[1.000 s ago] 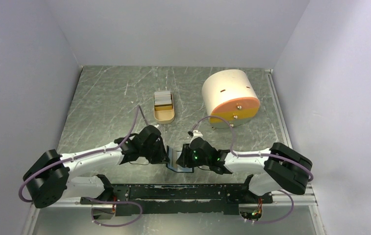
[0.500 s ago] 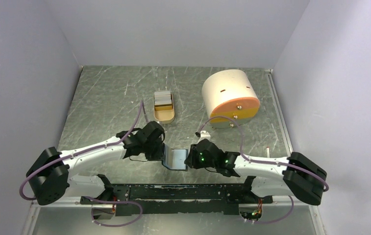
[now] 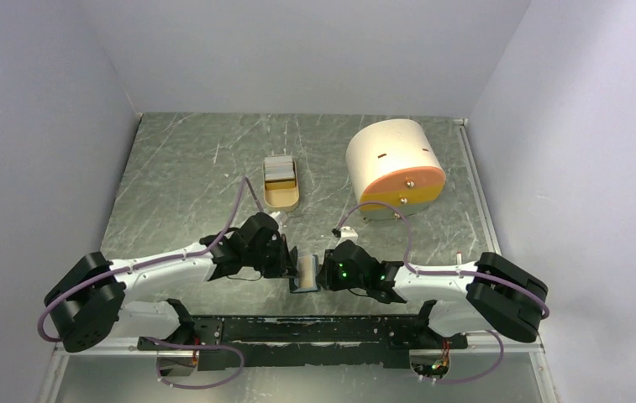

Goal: Put the credit cards into the card holder
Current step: Insert the credit card into the card holder.

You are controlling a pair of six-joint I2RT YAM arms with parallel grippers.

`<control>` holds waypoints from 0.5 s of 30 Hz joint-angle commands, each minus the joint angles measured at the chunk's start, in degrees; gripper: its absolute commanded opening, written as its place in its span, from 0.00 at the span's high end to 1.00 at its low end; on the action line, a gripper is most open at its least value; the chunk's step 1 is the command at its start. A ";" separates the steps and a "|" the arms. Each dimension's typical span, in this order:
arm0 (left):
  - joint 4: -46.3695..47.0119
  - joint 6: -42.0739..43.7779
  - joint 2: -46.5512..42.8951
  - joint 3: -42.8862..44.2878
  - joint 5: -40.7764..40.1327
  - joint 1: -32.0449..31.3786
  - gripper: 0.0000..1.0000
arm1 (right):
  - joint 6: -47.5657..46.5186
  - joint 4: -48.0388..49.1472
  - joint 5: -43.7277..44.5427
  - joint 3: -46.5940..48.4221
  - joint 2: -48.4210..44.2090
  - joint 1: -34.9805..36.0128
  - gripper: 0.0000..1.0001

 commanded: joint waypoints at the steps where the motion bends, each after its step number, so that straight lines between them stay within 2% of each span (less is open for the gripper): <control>1: 3.69 -1.52 1.61 -0.69 2.46 -0.42 0.91 | 0.03 -2.62 1.62 -1.22 -0.07 0.33 0.78; 6: -5.47 -4.72 -1.19 -0.04 -4.39 -0.25 0.91 | -0.77 -7.50 3.49 -0.13 -5.68 0.33 0.72; 15: -9.09 -7.81 -6.50 -2.43 -6.87 0.19 0.83 | -11.28 -14.99 6.44 7.43 -14.49 0.18 0.55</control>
